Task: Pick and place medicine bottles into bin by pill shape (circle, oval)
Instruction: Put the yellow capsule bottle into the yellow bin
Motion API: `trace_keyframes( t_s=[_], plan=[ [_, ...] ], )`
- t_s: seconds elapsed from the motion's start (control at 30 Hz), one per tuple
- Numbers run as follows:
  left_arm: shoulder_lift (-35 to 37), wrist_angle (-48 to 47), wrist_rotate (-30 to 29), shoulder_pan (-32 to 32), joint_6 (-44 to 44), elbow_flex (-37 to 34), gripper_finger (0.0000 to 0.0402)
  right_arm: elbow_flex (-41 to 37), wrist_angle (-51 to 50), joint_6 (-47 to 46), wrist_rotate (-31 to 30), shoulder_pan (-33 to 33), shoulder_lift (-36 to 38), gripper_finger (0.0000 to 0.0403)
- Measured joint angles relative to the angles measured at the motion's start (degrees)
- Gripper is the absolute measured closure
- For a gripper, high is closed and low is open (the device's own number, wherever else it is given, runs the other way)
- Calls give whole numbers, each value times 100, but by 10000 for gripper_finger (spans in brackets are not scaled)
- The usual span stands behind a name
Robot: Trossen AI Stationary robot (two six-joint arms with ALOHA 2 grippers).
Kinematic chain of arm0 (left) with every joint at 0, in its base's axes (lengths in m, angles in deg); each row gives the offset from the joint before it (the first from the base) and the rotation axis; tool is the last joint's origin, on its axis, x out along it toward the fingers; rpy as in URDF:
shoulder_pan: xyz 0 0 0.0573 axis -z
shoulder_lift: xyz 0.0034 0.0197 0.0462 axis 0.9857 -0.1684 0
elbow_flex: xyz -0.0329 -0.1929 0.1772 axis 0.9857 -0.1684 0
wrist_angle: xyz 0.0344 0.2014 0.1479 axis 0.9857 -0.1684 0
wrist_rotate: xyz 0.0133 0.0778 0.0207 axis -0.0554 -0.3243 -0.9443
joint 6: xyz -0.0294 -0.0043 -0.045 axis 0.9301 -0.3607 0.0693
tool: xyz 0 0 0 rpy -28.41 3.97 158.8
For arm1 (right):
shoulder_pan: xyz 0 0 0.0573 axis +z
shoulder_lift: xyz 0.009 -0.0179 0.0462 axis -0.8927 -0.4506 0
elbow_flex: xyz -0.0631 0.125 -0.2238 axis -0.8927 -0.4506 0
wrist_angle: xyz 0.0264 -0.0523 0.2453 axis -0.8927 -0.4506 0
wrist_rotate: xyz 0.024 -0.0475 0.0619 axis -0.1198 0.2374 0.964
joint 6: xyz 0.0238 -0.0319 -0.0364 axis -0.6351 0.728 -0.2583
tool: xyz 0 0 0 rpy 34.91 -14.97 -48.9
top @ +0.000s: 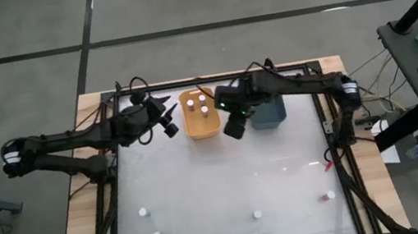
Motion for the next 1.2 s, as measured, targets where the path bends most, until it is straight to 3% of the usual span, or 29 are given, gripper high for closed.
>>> trace_keyframes(
  t_s=[0.2,0.57,1.2],
  plan=[
    [331,55,17,4,2,-195,266,907,-109,706,2,-280,-660,288],
    [465,83,20,4,0,-238,266,1670,-43,1532,11,-546,-1507,287],
    [463,108,25,0,-35,-238,266,1811,678,2479,190,-585,-2417,284]
  ],
)
